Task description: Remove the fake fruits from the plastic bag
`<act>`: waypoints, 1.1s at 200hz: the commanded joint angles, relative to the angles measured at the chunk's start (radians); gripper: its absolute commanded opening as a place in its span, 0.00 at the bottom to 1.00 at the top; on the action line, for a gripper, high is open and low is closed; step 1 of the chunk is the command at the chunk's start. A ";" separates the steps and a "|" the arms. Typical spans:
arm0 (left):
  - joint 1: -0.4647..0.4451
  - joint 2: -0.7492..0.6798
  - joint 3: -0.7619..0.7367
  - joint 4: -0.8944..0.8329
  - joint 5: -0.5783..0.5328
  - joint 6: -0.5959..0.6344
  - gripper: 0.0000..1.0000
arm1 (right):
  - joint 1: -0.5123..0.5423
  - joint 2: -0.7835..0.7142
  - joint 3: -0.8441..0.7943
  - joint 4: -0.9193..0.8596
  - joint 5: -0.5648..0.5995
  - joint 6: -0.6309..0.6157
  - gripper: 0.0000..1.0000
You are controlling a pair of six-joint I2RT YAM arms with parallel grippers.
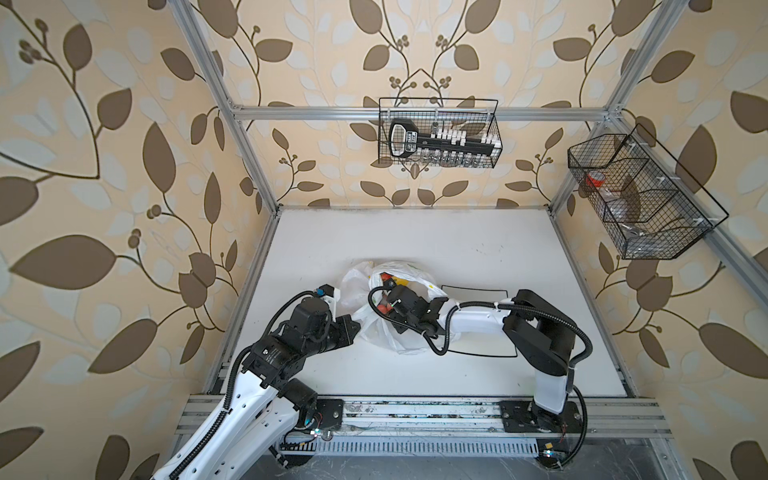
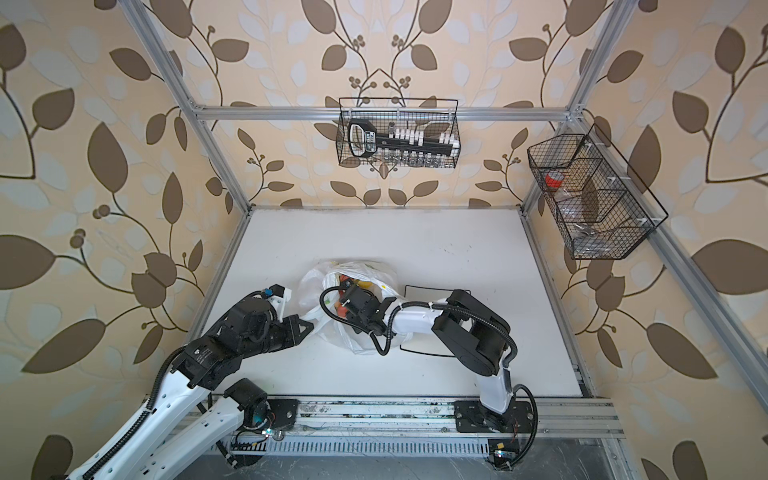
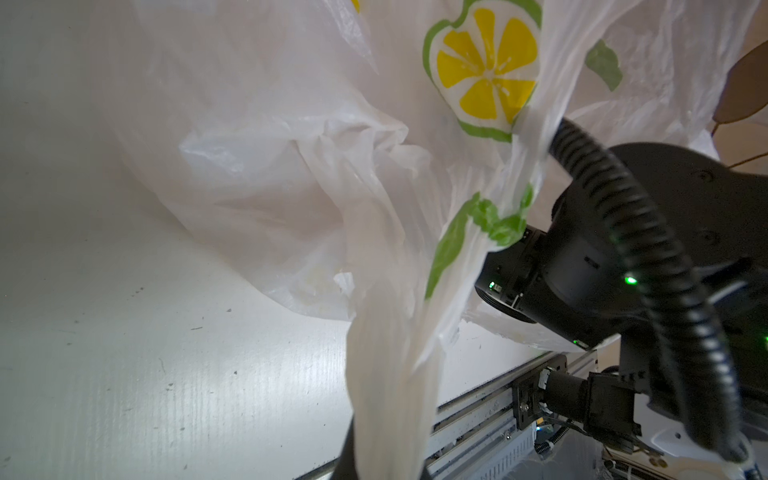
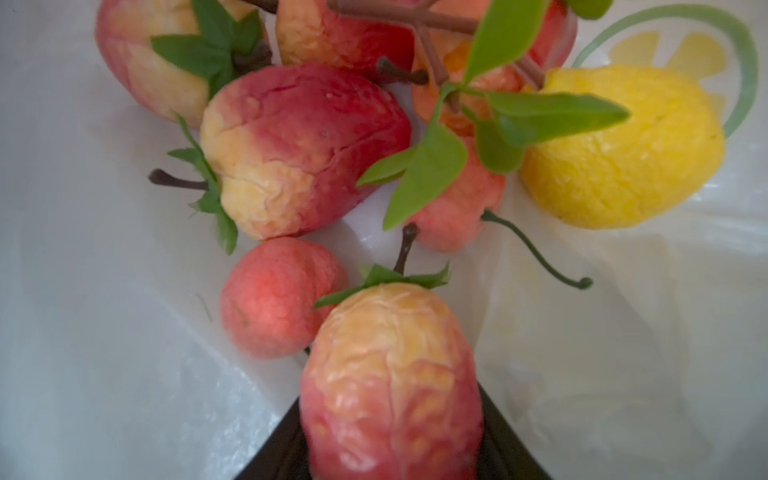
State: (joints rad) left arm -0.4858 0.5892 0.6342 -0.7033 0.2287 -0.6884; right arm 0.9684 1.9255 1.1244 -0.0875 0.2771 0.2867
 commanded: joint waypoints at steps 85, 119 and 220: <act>-0.010 -0.012 0.009 -0.019 -0.017 -0.008 0.00 | 0.004 -0.019 0.057 -0.012 0.024 -0.005 0.38; -0.009 -0.011 0.007 -0.008 -0.030 -0.016 0.00 | 0.004 -0.067 0.046 -0.018 0.015 -0.024 0.26; -0.009 0.039 0.056 0.057 -0.104 -0.042 0.00 | 0.007 -0.320 -0.143 0.046 -0.255 -0.250 0.23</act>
State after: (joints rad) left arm -0.4858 0.6125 0.6468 -0.6956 0.1699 -0.7139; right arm 0.9684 1.6669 1.0206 -0.0475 0.1322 0.1280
